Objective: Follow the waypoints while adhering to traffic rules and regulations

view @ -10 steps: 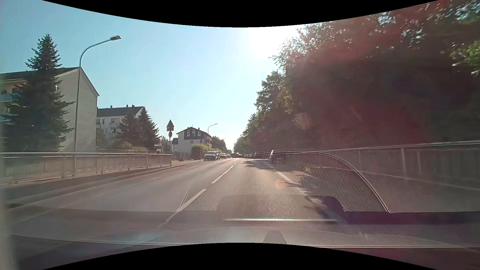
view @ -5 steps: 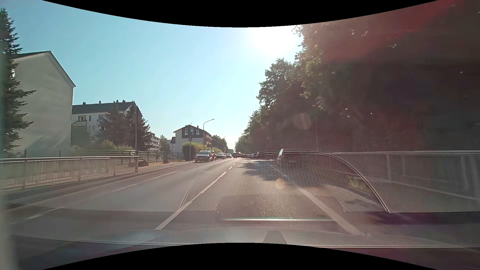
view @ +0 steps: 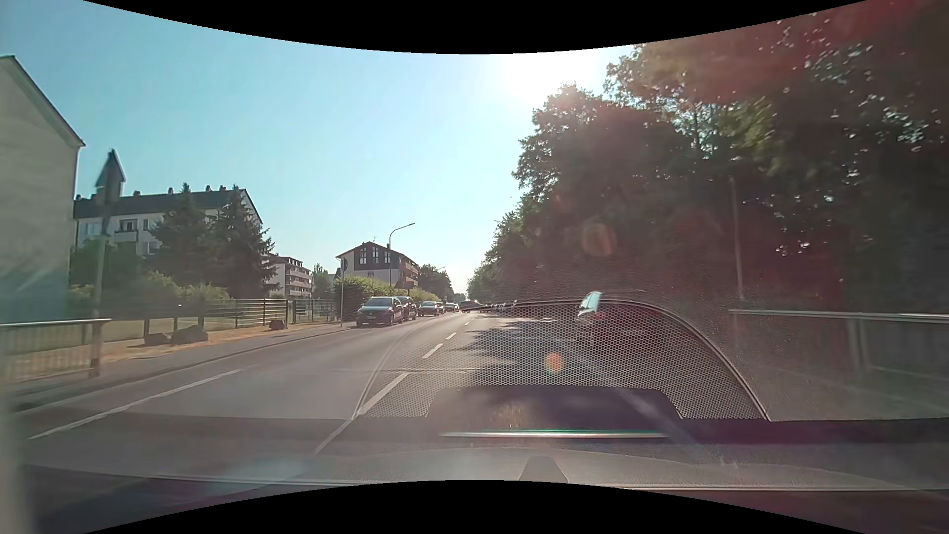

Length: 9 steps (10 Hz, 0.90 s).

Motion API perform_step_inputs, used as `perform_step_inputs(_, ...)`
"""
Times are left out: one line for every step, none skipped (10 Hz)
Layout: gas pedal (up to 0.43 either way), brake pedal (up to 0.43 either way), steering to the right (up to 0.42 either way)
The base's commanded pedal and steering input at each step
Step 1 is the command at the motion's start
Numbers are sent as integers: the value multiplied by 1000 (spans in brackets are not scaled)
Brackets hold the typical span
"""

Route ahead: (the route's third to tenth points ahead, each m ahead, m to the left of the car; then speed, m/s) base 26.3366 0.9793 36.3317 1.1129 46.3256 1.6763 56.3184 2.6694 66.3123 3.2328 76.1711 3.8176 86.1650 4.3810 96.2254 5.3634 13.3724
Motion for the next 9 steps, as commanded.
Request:
perform_step_inputs(0,0,-7)
perform_step_inputs(0,0,-7)
perform_step_inputs(0,0,-7)
perform_step_inputs(0,0,-7)
perform_step_inputs(0,0,-7)
perform_step_inputs(0,0,-7)
perform_step_inputs(0,0,-7)
perform_step_inputs(0,12,-6)
perform_step_inputs(0,79,-6)
